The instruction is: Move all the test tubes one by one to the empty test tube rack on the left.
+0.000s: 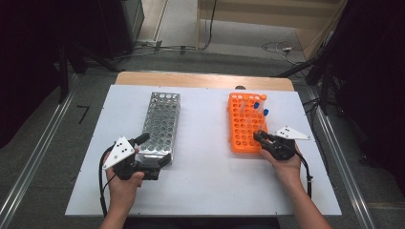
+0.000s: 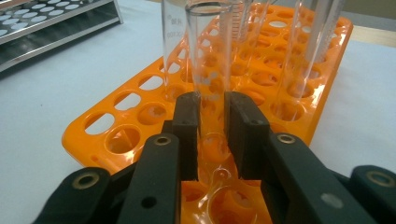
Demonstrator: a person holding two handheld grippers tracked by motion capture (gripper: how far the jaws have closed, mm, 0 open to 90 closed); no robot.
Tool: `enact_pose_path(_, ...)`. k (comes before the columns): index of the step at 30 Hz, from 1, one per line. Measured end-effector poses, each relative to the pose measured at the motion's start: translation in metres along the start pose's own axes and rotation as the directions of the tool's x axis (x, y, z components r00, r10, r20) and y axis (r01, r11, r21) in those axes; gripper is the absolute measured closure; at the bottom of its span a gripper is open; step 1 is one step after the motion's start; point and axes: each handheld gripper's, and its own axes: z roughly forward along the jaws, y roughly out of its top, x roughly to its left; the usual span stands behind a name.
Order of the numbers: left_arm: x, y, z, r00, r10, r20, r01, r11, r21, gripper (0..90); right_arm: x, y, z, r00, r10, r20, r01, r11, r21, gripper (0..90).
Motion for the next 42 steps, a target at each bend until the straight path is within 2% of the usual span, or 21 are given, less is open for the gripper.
enact_pose_path(4, -0.007, 0.001, 0.005, 0.9999, 0.01, -0.005, -0.01, 0.9999, 0.012, 2.4, -0.002, 0.0, -0.002, 1.0, 0.004, 0.006, -0.004, 1.0, -0.001, 73.7)
enact_pose_path(10, -0.014, 0.004, 0.01, 0.9999, 0.01, -0.005, -0.01, 0.9996, 0.026, 5.7, -0.002, 0.007, -0.011, 0.9999, 0.013, -0.008, -0.014, 0.998, -0.057, 74.0)
enact_pose_path(15, -0.019, 0.009, 0.014, 0.9991, -0.021, 0.037, 0.02, 0.9995, 0.025, 5.6, 0.003, 0.018, -0.022, 0.9998, 0.021, 0.001, -0.021, 0.996, -0.084, 74.1)
enact_pose_path(17, -0.022, 0.014, 0.016, 0.9986, -0.013, 0.051, 0.012, 0.9994, 0.033, 5.4, 0.005, 0.022, -0.026, 0.9997, 0.023, 0.001, -0.023, 0.996, -0.092, 74.0)
enact_pose_path(22, -0.031, 0.023, 0.026, 0.9966, 0.013, 0.081, -0.017, 0.9989, 0.044, 4.9, 0.015, 0.028, -0.032, 0.999, 0.024, -0.038, -0.028, 0.995, -0.098, 74.1)
enact_pose_path(27, -0.035, 0.03, 0.039, 0.9941, 0.014, 0.107, -0.02, 0.9983, 0.055, 4.3, 0.03, 0.03, -0.035, 0.9958, 0.022, -0.088, -0.031, 0.995, -0.095, 74.1)
enact_pose_path(30, -0.037, 0.035, 0.049, 0.9925, 0.012, 0.122, -0.019, 0.9983, 0.055, 4.5, 0.042, 0.029, -0.034, 0.9932, 0.003, -0.117, -0.013, 0.996, -0.09, 74.0)
enact_pose_path(35, -0.039, 0.039, 0.062, 0.9898, 0.003, 0.143, -0.012, 0.9982, 0.058, 5.0, 0.06, 0.028, -0.031, 0.9835, -0.017, -0.18, 0.004, 0.997, -0.073, 74.0)
enact_pose_path(38, -0.04, 0.038, 0.064, 0.9879, -0.001, 0.155, -0.01, 0.9977, 0.066, 5.6, 0.072, 0.026, -0.029, 0.975, -0.016, -0.222, 0.002, 0.998, -0.062, 74.0)
enact_pose_path(42, -0.042, 0.037, 0.066, 0.9847, -0.017, 0.173, 0.004, 0.9971, 0.076, 5.7, 0.087, 0.023, -0.025, 0.9636, -0.036, -0.265, 0.025, 0.999, -0.046, 74.0)
